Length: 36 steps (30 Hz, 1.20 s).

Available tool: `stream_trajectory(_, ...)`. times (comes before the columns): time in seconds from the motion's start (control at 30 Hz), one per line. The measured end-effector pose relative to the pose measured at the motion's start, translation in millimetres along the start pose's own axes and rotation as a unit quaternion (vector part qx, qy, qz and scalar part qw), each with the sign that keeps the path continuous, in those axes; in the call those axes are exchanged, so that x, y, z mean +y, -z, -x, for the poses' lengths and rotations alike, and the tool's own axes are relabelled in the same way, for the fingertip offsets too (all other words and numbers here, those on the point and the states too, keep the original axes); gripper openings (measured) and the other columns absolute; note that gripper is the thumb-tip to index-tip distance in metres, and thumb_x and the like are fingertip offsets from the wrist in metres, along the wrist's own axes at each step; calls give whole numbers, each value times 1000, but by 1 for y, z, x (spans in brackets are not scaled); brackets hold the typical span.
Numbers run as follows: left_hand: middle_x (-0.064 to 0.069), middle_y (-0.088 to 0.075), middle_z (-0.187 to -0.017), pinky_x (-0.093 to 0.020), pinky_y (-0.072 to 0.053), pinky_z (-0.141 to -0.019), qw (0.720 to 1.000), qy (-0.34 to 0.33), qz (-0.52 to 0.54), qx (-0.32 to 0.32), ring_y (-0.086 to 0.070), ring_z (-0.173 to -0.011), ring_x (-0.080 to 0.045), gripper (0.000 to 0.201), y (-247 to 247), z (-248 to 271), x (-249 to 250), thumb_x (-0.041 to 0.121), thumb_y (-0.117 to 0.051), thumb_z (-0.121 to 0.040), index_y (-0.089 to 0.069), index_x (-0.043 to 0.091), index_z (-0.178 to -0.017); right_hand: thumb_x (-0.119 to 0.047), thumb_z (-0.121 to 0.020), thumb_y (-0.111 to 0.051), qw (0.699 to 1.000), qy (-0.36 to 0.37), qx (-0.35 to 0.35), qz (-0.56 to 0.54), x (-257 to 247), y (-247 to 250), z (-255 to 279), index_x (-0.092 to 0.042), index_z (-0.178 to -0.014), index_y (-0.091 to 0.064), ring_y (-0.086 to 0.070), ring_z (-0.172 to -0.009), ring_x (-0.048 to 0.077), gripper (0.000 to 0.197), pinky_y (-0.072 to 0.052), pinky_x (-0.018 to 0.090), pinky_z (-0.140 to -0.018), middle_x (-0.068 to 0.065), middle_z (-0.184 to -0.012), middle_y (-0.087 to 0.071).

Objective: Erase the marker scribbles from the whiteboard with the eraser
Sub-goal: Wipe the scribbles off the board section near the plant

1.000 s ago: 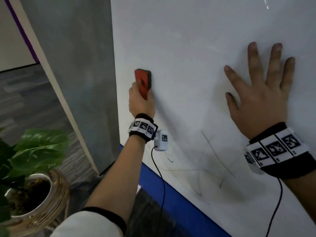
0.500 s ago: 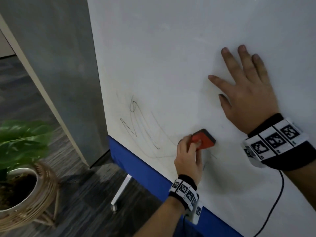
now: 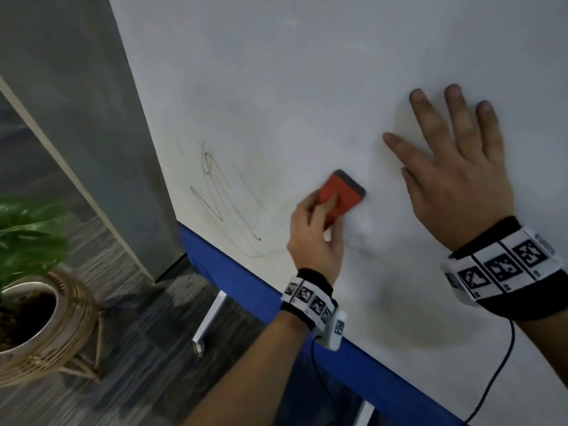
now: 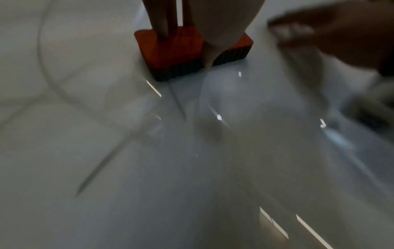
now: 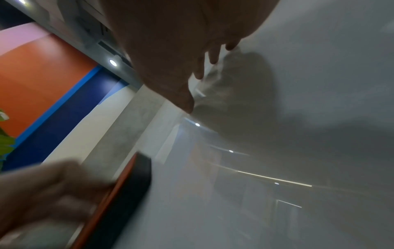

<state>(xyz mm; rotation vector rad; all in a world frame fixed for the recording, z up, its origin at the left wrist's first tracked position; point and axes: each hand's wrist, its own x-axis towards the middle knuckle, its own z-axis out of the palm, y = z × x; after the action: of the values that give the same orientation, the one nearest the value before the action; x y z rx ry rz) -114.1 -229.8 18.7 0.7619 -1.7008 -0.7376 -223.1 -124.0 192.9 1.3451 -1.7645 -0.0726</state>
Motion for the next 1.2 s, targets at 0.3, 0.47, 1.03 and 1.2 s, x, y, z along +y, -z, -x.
stream_trajectory(0.3, -6, -62, -129, -37, -63, -68, 990, -48, -33, -129, -65, -108, -24, 40, -3, 63, -5, 16, -84, -86, -60, 24, -117, -3, -98, -54, 998, 14, 37, -42, 8, -4, 5, -18, -145, -54, -21, -154, 40, 49, -7, 50, -127, 10, -167, -27)
stream_trajectory(0.47, -4, -61, -129, -38, -58, -85, 996, 72, -31, 43, -65, -105, -25, 36, 16, -61, 4, 24, -74, -93, -62, 16, -127, -1, -95, -57, 998, 21, 27, -45, 8, -2, 3, -20, -147, -52, -20, -155, 38, 55, -11, 51, -127, 10, -167, -26)
stream_trajectory(1.03, 2, -56, -125, -39, -62, -70, 979, 7, -72, -191, -60, -108, -21, 39, -3, 70, -49, 15, -79, -87, -51, 26, -112, -9, -96, -60, 995, -69, 41, -64, -17, -6, 6, -17, -146, -54, -17, -156, 36, 51, 3, 45, -128, 6, -168, -25)
stream_trajectory(1.2, -1, -56, -124, -42, -59, -69, 985, -2, -102, -140, -59, -103, -25, 29, 38, -36, -83, 20, -76, -91, -56, 17, -112, -11, -96, -59, 985, -136, 77, -80, -46, -12, -10, -20, -138, -62, -20, -153, 44, 43, 0, 52, -127, 10, -166, -29)
